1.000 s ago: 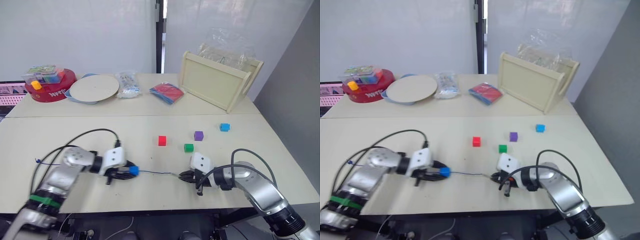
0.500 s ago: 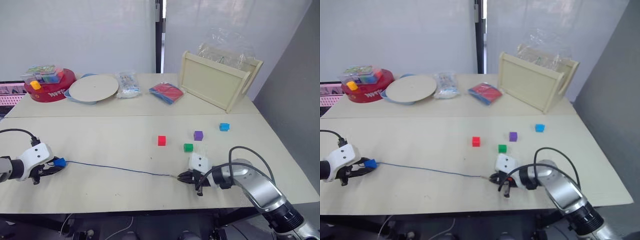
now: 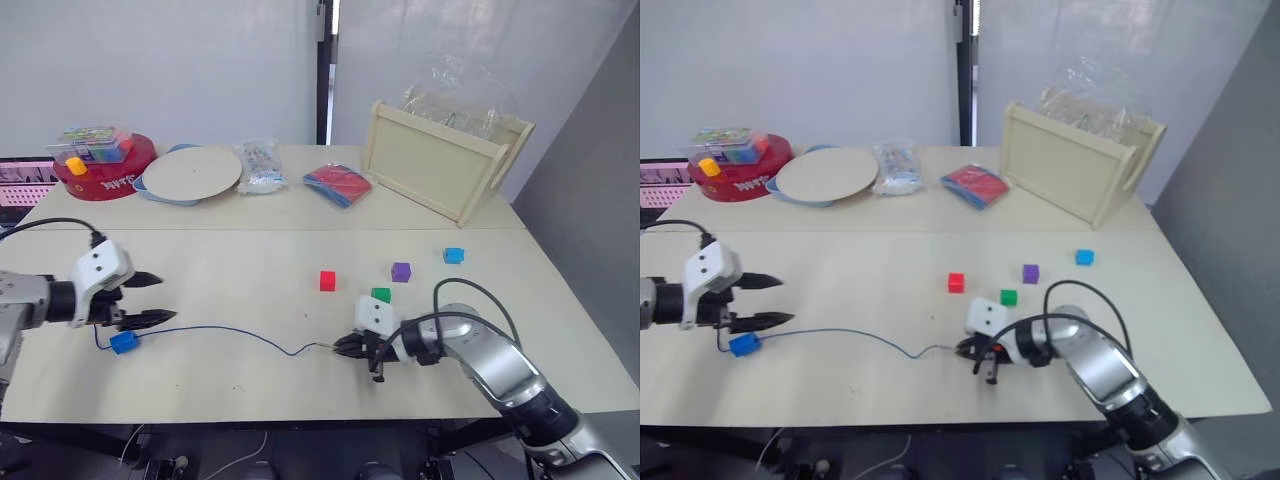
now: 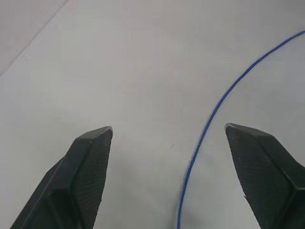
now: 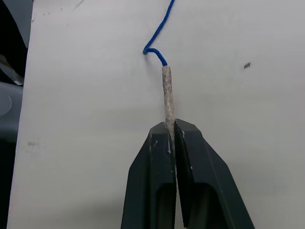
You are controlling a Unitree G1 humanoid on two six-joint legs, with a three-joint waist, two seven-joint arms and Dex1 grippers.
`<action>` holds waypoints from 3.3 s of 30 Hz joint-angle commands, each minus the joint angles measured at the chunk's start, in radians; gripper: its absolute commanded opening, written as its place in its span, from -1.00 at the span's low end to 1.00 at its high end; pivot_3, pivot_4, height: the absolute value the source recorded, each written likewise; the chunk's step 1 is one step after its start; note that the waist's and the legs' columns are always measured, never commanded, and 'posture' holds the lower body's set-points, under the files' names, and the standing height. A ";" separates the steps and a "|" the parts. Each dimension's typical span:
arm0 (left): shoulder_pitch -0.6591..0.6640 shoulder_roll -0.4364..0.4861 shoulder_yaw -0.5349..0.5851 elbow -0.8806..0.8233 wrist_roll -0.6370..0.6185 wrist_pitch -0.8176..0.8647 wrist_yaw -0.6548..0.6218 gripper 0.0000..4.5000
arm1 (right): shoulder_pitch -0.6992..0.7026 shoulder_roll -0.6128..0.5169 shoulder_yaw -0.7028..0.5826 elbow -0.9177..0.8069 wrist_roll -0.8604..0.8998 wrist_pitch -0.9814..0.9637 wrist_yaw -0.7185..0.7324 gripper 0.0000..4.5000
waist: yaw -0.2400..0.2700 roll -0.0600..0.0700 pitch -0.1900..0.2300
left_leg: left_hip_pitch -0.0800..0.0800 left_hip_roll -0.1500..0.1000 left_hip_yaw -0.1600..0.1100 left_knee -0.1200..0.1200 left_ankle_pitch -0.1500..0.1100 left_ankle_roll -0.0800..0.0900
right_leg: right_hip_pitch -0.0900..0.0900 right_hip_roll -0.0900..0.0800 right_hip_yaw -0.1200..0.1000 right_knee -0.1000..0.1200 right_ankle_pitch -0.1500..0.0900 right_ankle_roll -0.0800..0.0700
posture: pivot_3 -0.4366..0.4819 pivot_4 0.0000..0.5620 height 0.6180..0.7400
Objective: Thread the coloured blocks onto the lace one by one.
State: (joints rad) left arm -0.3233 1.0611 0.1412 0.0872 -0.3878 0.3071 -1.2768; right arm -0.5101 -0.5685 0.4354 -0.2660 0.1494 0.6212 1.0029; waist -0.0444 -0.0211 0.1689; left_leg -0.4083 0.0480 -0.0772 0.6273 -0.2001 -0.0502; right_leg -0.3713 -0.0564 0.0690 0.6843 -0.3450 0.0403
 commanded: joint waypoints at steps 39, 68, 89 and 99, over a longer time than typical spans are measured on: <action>-0.064 -0.478 -0.369 -0.128 0.108 -0.022 0.110 -0.99 | -0.043 0.022 0.073 0.015 -0.095 0.055 -0.026 -1.00 | 0.002 0.000 0.000 | -0.001 -0.002 -0.001 0.004 0.000 0.000 | 0.001 -0.001 0.000 0.000 0.000 0.000 | -0.05 -0.47 1.00; -0.106 -0.517 -0.389 -0.053 0.167 -0.074 0.105 -0.99 | -0.039 0.010 0.062 0.006 -0.093 0.060 -0.026 -1.00 | 0.002 0.000 0.000 | -0.002 -0.002 -0.001 0.004 0.000 0.000 | 0.001 -0.001 0.000 0.000 0.000 0.000 | -0.05 -0.47 1.00; -0.093 -0.494 -0.385 -0.073 0.149 -0.062 0.061 -1.00 | 0.362 0.053 -0.537 -0.281 0.136 0.190 -0.276 0.99 | 0.026 0.000 0.000 | -0.004 -0.003 -0.002 0.005 0.000 0.000 | 0.001 -0.001 0.000 -0.002 0.000 0.000 | -0.05 -0.47 1.00; -0.079 -0.487 -0.388 -0.089 0.147 -0.048 0.063 -1.00 | 0.246 0.260 -0.667 0.044 -0.058 0.014 -0.792 0.99 | 0.004 0.002 -0.001 | -0.001 -0.003 -0.001 0.004 0.000 0.000 | 0.002 -0.001 0.001 0.001 0.000 0.000 | -0.05 -0.47 1.00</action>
State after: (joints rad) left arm -0.4071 0.5684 -0.2556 0.0316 -0.2280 0.2623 -1.2123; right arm -0.2325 -0.3194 -0.2096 -0.2522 0.1178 0.6910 0.2845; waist -0.0402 -0.0195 0.1684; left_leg -0.4095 0.0453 -0.0782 0.6310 -0.1997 -0.0506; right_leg -0.3700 -0.0575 0.0702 0.6851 -0.3449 0.0401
